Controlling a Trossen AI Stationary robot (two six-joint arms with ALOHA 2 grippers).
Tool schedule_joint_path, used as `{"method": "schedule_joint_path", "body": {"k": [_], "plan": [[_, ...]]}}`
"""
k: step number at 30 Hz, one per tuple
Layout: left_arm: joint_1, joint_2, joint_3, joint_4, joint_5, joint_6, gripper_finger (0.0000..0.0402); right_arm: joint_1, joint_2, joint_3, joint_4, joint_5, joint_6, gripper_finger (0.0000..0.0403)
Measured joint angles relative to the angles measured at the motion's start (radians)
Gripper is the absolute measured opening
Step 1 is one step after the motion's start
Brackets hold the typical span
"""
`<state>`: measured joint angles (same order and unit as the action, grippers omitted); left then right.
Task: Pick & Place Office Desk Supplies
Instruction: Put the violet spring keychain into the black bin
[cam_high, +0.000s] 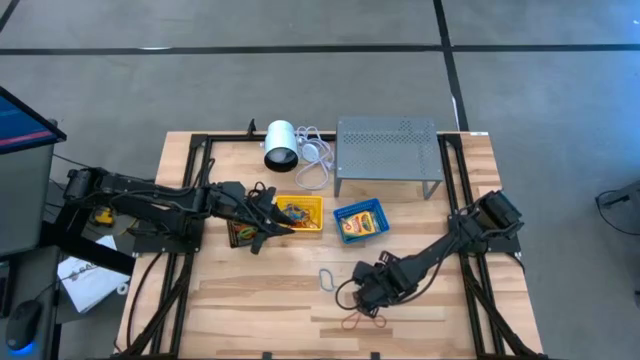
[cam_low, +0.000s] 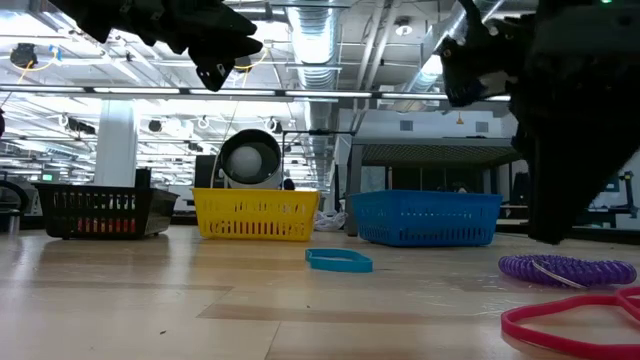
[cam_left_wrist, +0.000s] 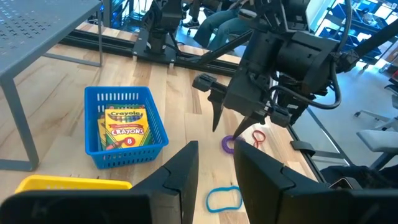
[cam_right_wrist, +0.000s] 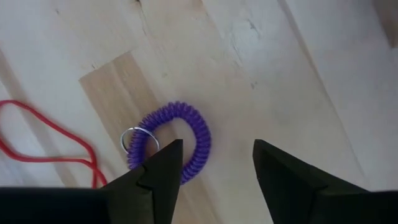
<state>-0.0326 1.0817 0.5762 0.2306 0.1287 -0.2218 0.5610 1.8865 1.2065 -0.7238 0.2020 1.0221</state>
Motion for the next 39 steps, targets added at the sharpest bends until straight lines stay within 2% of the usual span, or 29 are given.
{"method": "schedule_joint_path", "body": {"k": [6, 13, 20, 24, 30, 39], "plan": [[0.000, 0.000, 0.000, 0.000, 0.000, 0.000, 0.0099, 0.007, 0.000, -0.039, 0.052, -0.019, 0.026, 0.0189], [0.000, 0.000, 0.000, 0.000, 0.000, 0.000, 0.0099, 0.008, -0.008, -0.131, 0.200, -0.024, 0.049, 0.0188], [0.000, 0.000, 0.000, 0.001, 0.000, 0.000, 0.0099, 0.002, -0.007, -0.144, 0.211, -0.020, 0.050, 0.0181], [0.000, 0.000, 0.000, 0.001, 0.000, 0.000, 0.0099, 0.001, -0.006, -0.145, 0.201, -0.018, 0.044, 0.0141], [0.000, 0.000, 0.000, 0.001, -0.001, 0.005, 0.0099, 0.000, -0.006, -0.146, 0.182, -0.009, 0.044, 0.0023], [0.000, 0.000, 0.000, 0.001, 0.000, 0.007, 0.0099, 0.003, -0.006, -0.147, 0.182, 0.023, 0.075, 0.0006]]}}
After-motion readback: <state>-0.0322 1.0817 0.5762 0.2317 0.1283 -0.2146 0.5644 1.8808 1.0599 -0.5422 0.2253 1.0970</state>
